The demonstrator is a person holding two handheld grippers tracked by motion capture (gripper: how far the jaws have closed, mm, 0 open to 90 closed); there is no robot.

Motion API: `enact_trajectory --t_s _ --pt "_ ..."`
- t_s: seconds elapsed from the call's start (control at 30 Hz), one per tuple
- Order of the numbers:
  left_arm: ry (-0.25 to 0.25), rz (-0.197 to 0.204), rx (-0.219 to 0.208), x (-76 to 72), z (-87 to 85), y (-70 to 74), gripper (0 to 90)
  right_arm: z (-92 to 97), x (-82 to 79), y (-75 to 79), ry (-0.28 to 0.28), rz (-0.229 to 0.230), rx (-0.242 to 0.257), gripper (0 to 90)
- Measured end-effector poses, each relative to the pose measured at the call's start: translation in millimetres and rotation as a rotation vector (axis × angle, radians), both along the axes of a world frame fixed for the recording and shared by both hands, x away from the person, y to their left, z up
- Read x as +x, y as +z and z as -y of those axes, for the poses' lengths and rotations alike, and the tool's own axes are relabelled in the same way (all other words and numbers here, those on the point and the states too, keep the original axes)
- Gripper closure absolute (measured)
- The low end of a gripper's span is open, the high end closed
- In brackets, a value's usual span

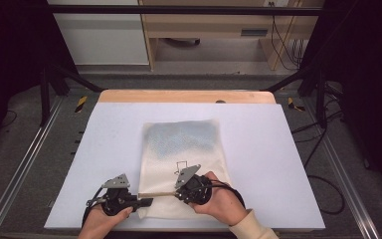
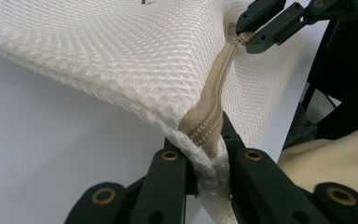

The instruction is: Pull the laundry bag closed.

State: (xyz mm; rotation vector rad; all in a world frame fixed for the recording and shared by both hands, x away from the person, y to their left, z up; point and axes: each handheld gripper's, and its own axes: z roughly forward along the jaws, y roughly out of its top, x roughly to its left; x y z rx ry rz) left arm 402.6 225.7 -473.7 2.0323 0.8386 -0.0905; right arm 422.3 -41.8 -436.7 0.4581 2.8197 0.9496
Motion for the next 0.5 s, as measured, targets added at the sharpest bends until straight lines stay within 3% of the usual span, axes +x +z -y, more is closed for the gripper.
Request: enact_trajectory --t_s 0.5 --pt "0.003 0.001 -0.003 0.1 -0.7 0.4 84.6 11.8 -1.1 1.8 -0.025 0.003 0.004 82.1"
